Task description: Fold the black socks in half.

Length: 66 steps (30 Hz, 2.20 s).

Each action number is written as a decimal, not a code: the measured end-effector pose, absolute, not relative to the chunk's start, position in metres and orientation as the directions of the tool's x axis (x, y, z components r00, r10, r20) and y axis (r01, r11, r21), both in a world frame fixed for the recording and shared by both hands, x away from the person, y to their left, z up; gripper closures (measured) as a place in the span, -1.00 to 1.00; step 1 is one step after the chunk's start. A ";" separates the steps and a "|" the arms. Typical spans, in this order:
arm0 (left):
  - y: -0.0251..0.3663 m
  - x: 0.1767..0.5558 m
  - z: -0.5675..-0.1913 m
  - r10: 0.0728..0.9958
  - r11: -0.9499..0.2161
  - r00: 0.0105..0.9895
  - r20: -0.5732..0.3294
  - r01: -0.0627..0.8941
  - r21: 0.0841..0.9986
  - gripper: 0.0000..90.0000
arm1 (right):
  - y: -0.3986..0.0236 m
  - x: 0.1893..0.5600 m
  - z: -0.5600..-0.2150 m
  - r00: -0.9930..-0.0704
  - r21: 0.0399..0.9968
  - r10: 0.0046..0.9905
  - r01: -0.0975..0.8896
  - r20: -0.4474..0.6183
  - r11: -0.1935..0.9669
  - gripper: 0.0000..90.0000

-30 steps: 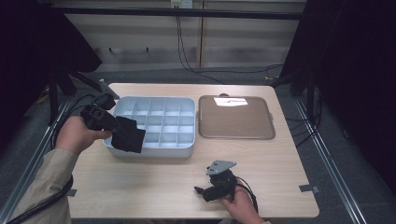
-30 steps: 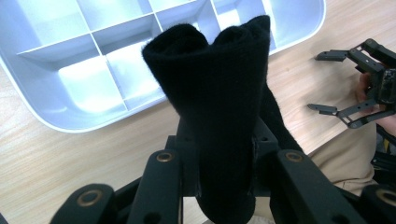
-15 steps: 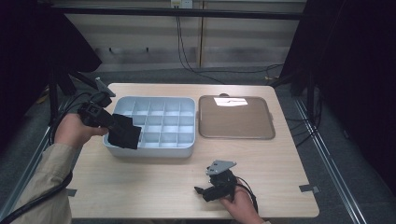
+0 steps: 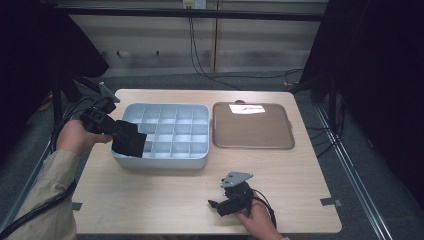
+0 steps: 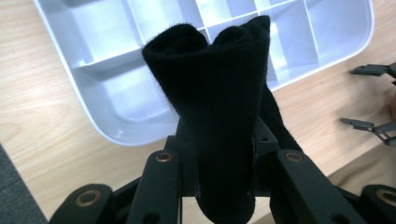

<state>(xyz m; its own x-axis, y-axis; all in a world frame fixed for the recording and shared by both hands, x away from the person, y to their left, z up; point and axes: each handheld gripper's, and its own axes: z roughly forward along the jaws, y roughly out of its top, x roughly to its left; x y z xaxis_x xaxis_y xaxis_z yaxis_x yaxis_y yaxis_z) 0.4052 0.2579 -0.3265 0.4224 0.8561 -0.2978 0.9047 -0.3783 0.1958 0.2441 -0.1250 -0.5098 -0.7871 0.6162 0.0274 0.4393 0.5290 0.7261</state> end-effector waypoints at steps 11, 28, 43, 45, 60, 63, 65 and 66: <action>0.270 0.411 -0.334 0.870 -0.356 0.398 -0.291 0.915 0.189 0.59 | -0.125 0.244 -0.510 -0.787 0.728 0.617 0.439 0.029 0.527 -0.67; 0.279 0.418 -0.348 0.892 -0.334 0.366 -0.265 0.929 0.158 0.59 | -0.125 0.244 -0.510 -0.786 0.727 0.617 0.440 0.028 0.527 -0.67; 0.287 0.426 -0.362 0.910 -0.326 0.350 -0.223 0.935 0.137 0.60 | -0.125 0.244 -0.510 -0.786 0.727 0.618 0.440 0.028 0.527 -0.67; 0.286 0.427 -0.365 0.907 -0.326 0.349 -0.234 0.936 0.133 0.59 | -0.125 0.244 -0.510 -0.785 0.727 0.619 0.441 0.028 0.527 -0.67; 0.278 0.432 -0.376 0.913 -0.344 0.357 -0.199 0.934 0.098 0.60 | -0.125 0.244 -0.510 -0.786 0.729 0.618 0.440 0.030 0.525 -0.67; 0.277 0.434 -0.378 0.914 -0.343 0.356 -0.193 0.934 0.095 0.60 | -0.125 0.244 -0.510 -0.786 0.729 0.618 0.440 0.029 0.525 -0.67; 0.276 0.434 -0.380 0.914 -0.344 0.357 -0.192 0.934 0.095 0.60 | -0.125 0.244 -0.510 -0.786 0.729 0.618 0.439 0.029 0.525 -0.67; 0.276 0.435 -0.381 0.914 -0.345 0.357 -0.192 0.934 0.092 0.60 | -0.125 0.244 -0.510 -0.786 0.729 0.618 0.439 0.029 0.524 -0.67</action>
